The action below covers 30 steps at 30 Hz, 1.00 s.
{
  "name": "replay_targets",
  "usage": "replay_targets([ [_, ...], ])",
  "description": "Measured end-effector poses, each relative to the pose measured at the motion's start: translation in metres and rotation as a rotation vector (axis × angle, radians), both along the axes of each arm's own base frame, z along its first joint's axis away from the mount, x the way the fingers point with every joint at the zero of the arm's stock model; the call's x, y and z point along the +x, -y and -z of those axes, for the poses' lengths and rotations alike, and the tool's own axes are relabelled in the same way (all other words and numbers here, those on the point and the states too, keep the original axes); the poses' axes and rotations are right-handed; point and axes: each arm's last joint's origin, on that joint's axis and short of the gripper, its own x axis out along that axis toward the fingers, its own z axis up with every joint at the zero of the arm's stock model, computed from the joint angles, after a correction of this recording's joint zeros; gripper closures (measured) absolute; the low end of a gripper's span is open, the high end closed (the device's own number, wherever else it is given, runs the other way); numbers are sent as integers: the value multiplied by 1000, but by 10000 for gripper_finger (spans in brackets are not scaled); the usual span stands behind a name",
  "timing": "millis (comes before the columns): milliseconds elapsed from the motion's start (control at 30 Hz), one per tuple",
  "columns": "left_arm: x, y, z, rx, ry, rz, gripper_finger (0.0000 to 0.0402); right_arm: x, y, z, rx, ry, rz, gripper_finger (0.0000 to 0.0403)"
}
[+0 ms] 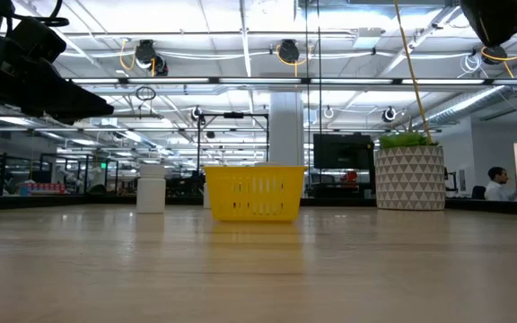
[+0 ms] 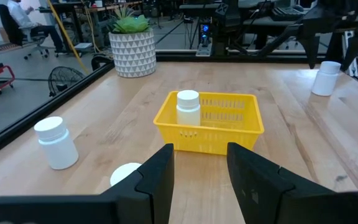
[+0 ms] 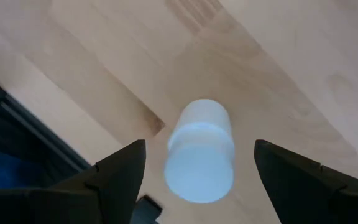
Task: Pick and place pill bottles into a basket
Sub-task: Put the white pill bottle into the yellow bin
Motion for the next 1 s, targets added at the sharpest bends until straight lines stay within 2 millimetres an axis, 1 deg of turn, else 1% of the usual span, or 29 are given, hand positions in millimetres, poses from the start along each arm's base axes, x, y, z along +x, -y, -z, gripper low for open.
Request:
replay_targets([
  [233, 0, 0, 0, -5, -2, 16, 249, -4, 2, 8, -1, -22, 4, 109],
  [600, 0, 1, 0, -6, -2, 17, 249, -6, -1, 8, 22, -47, 35, 109],
  [833, 0, 0, 0, -5, -2, 17, 249, -4, -3, 8, 42, -23, 38, 109],
  [933, 0, 1, 0, -6, -2, 17, 249, -3, -4, 7, 53, -13, 37, 118],
  [1000, 0, 1, 0, -6, -2, 17, 249, -2, -4, 7, 57, -8, 37, 131],
])
